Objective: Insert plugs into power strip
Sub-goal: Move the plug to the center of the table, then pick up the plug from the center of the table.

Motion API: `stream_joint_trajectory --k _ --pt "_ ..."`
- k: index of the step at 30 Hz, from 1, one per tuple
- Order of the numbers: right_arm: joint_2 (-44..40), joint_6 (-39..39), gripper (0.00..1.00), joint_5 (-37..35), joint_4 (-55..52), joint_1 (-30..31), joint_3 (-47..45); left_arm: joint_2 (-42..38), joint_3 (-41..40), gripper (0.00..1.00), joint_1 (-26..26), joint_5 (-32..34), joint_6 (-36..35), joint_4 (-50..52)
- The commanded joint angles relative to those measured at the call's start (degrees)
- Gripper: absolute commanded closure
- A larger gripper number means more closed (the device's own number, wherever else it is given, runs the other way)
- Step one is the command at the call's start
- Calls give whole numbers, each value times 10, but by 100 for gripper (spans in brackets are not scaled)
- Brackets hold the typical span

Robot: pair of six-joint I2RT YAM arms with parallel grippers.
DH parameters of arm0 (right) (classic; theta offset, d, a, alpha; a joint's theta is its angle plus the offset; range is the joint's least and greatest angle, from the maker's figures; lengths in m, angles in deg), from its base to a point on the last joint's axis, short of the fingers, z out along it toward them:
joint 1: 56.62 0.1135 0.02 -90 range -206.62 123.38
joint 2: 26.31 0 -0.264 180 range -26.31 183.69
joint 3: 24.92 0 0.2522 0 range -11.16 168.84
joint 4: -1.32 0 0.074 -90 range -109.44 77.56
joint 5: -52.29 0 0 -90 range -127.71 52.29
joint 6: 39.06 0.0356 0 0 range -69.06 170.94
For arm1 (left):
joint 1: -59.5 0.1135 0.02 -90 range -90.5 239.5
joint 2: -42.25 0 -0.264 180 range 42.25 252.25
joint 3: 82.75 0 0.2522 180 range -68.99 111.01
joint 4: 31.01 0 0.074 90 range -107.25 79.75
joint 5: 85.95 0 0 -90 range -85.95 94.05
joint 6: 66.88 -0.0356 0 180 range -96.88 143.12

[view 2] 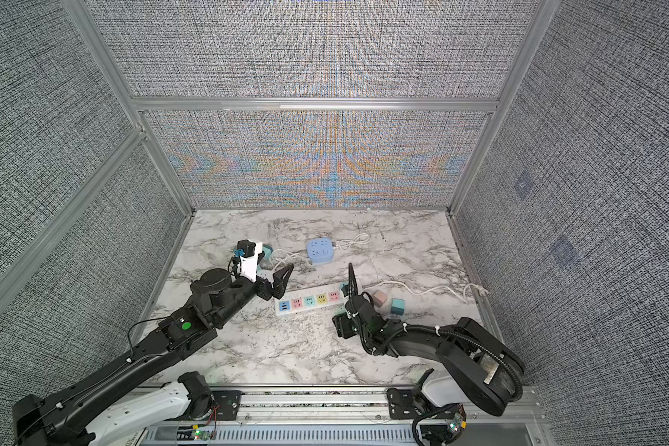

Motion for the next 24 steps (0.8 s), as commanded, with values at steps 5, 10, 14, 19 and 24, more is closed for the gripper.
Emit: stream_joint_trajectory --k 5,10,14,19,24 --pt "2 0 31 -47 -12 8 4 7 7 1 1 4 -1 0" --pt "25 4 30 -53 14 3 -2 9 4 1 1 5 -1 -2" --pt "44 11 31 -46 25 0 0 14 6 1 1 1 4 0" --pt "54 10 44 -28 22 5 6 14 12 1 1 2 7 9" --pt "58 9 55 -31 18 11 7 5 3 1 1 5 5 4"
